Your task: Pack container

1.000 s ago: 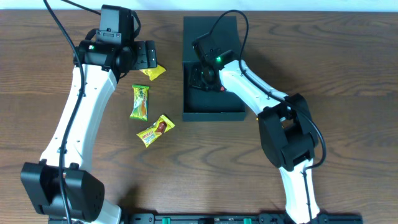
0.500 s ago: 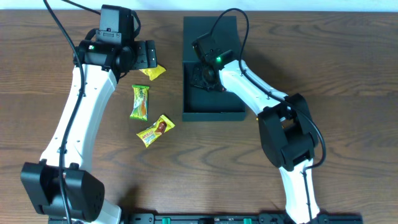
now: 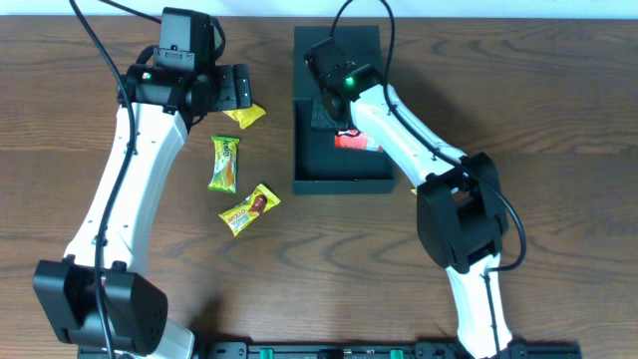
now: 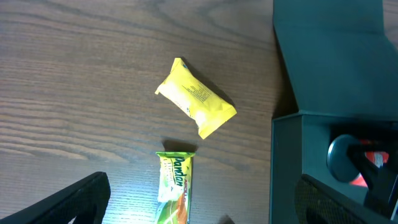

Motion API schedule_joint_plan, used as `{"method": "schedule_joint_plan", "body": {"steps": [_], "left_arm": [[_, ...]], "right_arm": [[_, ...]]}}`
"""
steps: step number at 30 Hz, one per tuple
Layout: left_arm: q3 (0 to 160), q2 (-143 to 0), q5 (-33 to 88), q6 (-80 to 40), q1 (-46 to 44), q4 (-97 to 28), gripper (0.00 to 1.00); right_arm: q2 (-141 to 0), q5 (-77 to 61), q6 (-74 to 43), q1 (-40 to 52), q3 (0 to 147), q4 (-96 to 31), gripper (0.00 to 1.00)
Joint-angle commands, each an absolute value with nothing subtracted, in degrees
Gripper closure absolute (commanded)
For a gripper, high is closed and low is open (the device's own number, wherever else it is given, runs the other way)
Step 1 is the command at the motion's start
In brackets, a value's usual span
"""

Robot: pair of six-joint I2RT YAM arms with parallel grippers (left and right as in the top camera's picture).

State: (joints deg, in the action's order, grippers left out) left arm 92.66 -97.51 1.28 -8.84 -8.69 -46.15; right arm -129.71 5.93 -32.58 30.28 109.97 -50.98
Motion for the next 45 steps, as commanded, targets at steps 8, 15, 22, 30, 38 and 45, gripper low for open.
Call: {"method": "schedule_joint_plan", "body": {"steps": [8,15,22,30,38,45], "left_arm": [[93.80,-101.12,1.50,-12.08,-8.67,-46.26,0.05],[93.80,-101.14,1.50,-12.05,-8.67,-46.24,0.05],[93.80,-101.14,1.50,-12.08,-8.67,-46.24,0.05],[93.80,-101.14,1.50,-12.08,-8.67,-46.28,0.05],[93.80,-101.14,1.52,-12.08,-8.67,-46.28,0.05],[93.80,-101.14,1.52,-12.08,-8.67,-46.28,0.05]], "right_arm": [[-129.97,8.78,-31.18,30.89,110.93,-55.05,0.98],[-129.97,1.26,-31.16,30.74,117.30,-58.33,0.98],[-130.08,5.74,-31.16,30.55,123.74,-73.03,0.98],[-130.45,8.86,-31.18,30.28,118.83,-74.56,0.99],[-130.45,12.19,-31.16,28.60,110.74,-70.15,0.98],[-130.45,16.51,-29.95,27.00,108.12,-62.15,0.99]]}}
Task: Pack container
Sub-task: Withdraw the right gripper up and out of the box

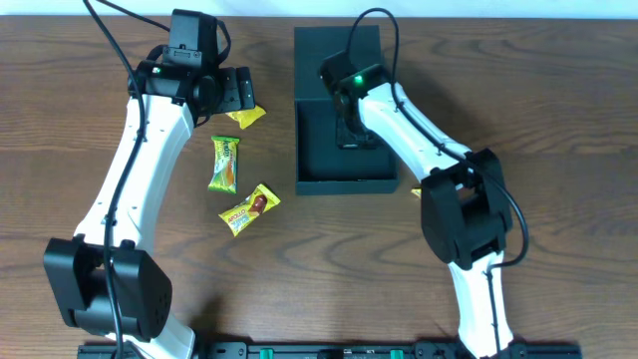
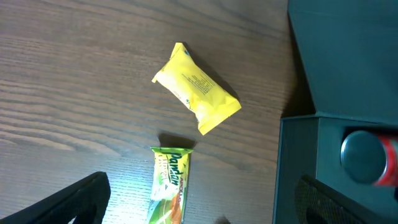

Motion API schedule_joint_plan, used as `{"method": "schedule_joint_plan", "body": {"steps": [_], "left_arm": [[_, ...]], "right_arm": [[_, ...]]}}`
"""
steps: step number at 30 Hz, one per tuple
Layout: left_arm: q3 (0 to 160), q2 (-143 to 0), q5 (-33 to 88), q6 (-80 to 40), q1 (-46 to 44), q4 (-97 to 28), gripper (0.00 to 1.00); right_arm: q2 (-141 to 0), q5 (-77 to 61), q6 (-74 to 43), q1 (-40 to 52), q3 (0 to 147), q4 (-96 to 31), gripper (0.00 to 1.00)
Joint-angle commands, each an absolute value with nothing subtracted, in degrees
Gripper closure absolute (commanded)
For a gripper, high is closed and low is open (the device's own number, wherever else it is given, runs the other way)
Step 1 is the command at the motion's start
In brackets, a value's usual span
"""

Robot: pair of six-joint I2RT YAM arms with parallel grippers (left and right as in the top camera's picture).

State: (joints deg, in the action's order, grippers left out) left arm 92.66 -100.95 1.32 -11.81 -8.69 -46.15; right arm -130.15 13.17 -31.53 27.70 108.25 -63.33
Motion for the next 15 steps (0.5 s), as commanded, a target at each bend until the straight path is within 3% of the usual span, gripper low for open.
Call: {"method": "schedule_joint_plan", "body": {"steps": [1,15], "left_arm": [[93.80,-101.14,1.52,-12.08,-8.67,-46.28,0.04],[93.80,-101.14,1.50,-12.10,-8.67,-46.19,0.05]], "right_arm": [[-130.45,16.51,-29.50,26.87,108.16,-61.54,0.98],[-130.06,11.55,-28.18,26.81,110.41,-65.06,0.99]]}}
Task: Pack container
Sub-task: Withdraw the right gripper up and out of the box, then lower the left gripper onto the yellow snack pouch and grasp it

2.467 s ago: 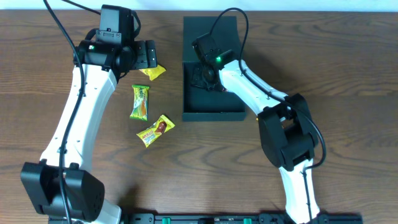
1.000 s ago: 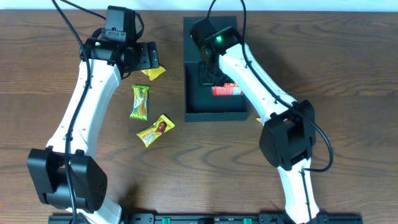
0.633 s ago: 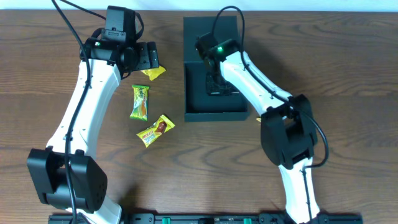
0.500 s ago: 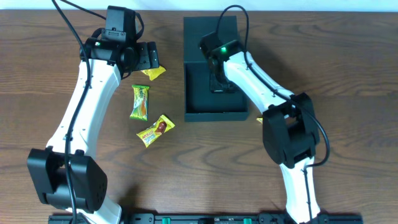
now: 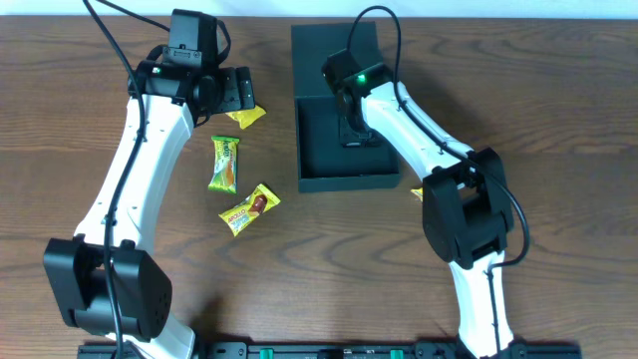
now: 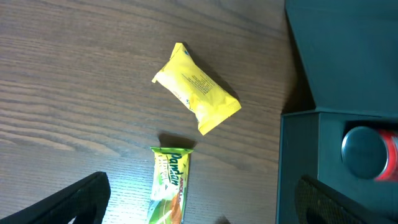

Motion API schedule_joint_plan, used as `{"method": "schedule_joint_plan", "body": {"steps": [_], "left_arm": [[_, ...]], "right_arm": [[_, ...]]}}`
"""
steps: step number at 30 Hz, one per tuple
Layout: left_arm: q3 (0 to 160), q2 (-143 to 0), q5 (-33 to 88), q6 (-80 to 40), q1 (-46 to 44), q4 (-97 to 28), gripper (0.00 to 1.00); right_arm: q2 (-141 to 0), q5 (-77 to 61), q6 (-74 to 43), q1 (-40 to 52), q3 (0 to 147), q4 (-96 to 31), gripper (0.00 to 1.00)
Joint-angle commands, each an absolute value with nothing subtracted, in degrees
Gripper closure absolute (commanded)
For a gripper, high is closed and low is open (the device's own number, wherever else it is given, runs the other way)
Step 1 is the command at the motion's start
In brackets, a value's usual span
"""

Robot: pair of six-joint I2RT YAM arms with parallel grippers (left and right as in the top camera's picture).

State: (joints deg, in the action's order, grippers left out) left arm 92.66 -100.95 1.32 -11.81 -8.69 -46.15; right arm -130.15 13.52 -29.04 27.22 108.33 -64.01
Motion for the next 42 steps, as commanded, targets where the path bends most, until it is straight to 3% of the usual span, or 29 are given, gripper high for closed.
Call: {"method": "schedule_joint_plan", "body": {"steps": [1,16,18,20,21,22,28,34,35,36,38,42], "left_arm": [[93.80,-101.14,1.50,-12.10,-8.67,-46.19,0.05],[93.80,-101.14,1.28,-10.02,-8.67,-47.81,0.05],[93.80,-101.30,-0.23,-9.28,-8.67,-47.68,0.05],[93.80,-102.56,-4.36,-13.82,-8.69,-46.04,0.05],[93.80,-103.22,-5.63,-19.29,-8.67,-45.82,0.05],[93.80,-104.01,-6.22,-24.97,-8.67,-45.78,0.05],[93.80,-107.50,-5.48,-48.64,-9.65,-46.30,0.05],[93.80,-107.53,4.36,-50.85,-10.63,-42.46,0.05],[93.80,-107.53,4.08,-50.89,-10.63,-40.93,0.00],[93.80,-107.57,2.59,-51.68,-10.66,-39.72,0.06],[93.80,-107.94,-4.43,-59.31,-10.96,-39.64,0.02],[93.82,-110.56,-5.98,-61.08,-11.00,-36.42,0.04]], "right_arm": [[-129.71,11.44,-28.18,26.81,111.68,-65.87,0.98],[-124.62,10.94,-25.39,25.58,134.47,-83.35,0.99],[-123.76,10.96,-25.41,24.58,134.58,-84.68,0.88],[-122.69,10.90,-25.96,22.96,134.58,-85.80,0.44],[-122.28,10.87,-26.33,22.22,134.58,-86.15,0.27],[-121.91,10.66,-26.52,21.45,134.58,-86.32,0.18],[-120.92,5.37,-28.88,17.87,134.58,-87.88,0.08],[-120.92,6.46,-28.56,16.71,134.58,-87.37,0.06],[-120.92,6.94,-28.29,16.49,134.58,-87.37,0.05],[-120.92,7.07,-27.92,16.23,134.58,-87.44,0.05],[-120.92,7.03,-27.29,15.75,134.58,-87.72,0.04],[-120.92,7.07,-26.02,15.05,134.58,-88.95,0.01]]}}
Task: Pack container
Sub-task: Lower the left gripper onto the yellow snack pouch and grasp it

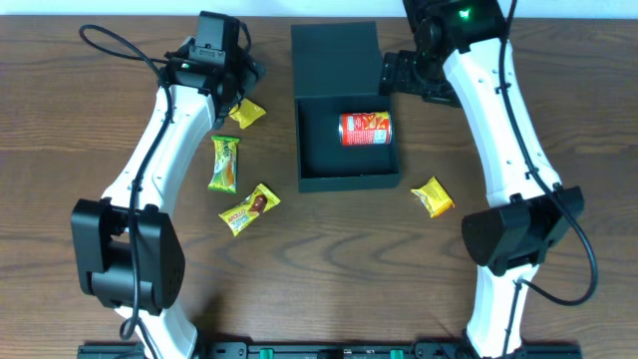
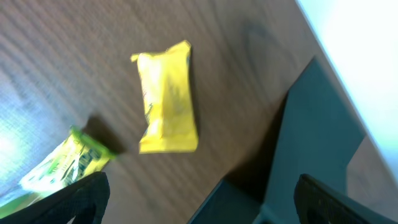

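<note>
The black box (image 1: 346, 178) stands open at the table's middle, its lid (image 1: 335, 58) laid back behind it. A red can (image 1: 365, 128) lies on its side inside. My right gripper (image 1: 407, 76) hangs open and empty just past the box's far right corner. My left gripper (image 1: 242, 82) is open left of the lid, above a yellow packet (image 1: 246, 113). In the left wrist view the gripper (image 2: 202, 210) shows that yellow packet (image 2: 166, 98), the end of a green packet (image 2: 62, 165) and the box wall (image 2: 311, 143).
On the wood left of the box lie a green packet (image 1: 225, 163) and a yellow-green packet (image 1: 248, 207). Another yellow packet (image 1: 433, 196) lies right of the box's front corner. The table's far edge runs close behind the lid.
My right gripper was down inside the box with the red can; now it is open outside the box's far right corner and the can lies in the box. My left gripper has shifted right and tilted.
My right gripper held the red can over the box's rear left. It then stood lower in the middle of the box, and stayed there. Now the can rests in the box and the gripper is away. My left gripper stayed open by the yellow packet throughout.
</note>
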Motion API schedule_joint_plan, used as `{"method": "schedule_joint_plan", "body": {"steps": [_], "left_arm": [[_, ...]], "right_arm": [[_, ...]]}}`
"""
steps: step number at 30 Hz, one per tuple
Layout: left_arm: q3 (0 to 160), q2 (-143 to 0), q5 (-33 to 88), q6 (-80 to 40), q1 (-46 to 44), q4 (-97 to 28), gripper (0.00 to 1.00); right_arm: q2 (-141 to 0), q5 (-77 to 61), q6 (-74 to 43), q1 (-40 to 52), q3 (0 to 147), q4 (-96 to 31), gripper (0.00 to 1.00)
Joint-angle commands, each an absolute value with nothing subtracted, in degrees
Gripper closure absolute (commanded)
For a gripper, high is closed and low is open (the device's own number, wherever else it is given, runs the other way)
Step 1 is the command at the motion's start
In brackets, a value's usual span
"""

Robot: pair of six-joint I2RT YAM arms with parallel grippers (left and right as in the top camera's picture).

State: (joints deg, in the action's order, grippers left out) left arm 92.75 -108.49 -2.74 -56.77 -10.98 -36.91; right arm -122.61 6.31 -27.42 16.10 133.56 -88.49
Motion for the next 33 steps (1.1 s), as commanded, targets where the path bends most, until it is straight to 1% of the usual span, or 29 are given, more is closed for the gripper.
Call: {"method": "schedule_joint_plan", "body": {"steps": [1,4,13,14,17,19,21,25,28,31,32,33], "left_arm": [[93.82,-111.85,-5.98,-62.57,-11.00,-35.97,0.04],[93.91,-115.48,-4.43,-64.79,-10.94,-34.65,0.00],[93.93,-119.63,-6.63,-64.73,-10.94,-31.18,0.00],[93.93,-120.14,-6.63,-64.75,-10.90,-30.76,0.05],[93.93,-121.56,-6.48,-64.75,-10.85,-28.82,0.12],[93.93,-122.19,-6.57,-64.75,-10.87,-28.01,0.19],[93.93,-122.52,-6.66,-64.71,-10.85,-28.03,0.20],[93.93,-123.26,-6.81,-63.83,-10.85,-28.12,0.18],[93.93,-124.07,-7.07,-63.83,-10.85,-28.18,0.19],[93.93,-124.70,-7.51,-63.83,-10.85,-28.18,0.32],[93.93,-124.75,-7.60,-63.83,-10.85,-28.21,0.34],[93.91,-124.77,-7.92,-63.83,-10.85,-28.21,0.35]], "right_arm": [[-120.92,7.05,-26.02,14.90,134.58,-89.43,0.01],[-120.92,7.09,-24.34,14.52,134.58,-90.04,0.01],[-120.92,7.07,-23.03,13.82,134.56,-93.32,0.01],[-120.92,7.07,-23.03,13.85,134.56,-93.51,0.01],[-120.92,7.07,-23.03,13.85,134.56,-93.78,0.01],[-120.92,7.07,-23.05,13.85,134.56,-93.91,0.01],[-120.92,7.05,-23.05,13.85,134.56,-93.95,0.01],[-120.92,7.03,-23.07,13.85,134.56,-94.13,0.01],[-120.92,7.05,-23.07,13.85,134.56,-94.11,0.01],[-120.92,7.05,-23.07,13.85,134.56,-94.13,0.01],[-120.92,7.05,-23.07,13.85,134.56,-94.13,0.01],[-120.92,7.05,-23.07,13.85,134.56,-94.11,0.01]]}}
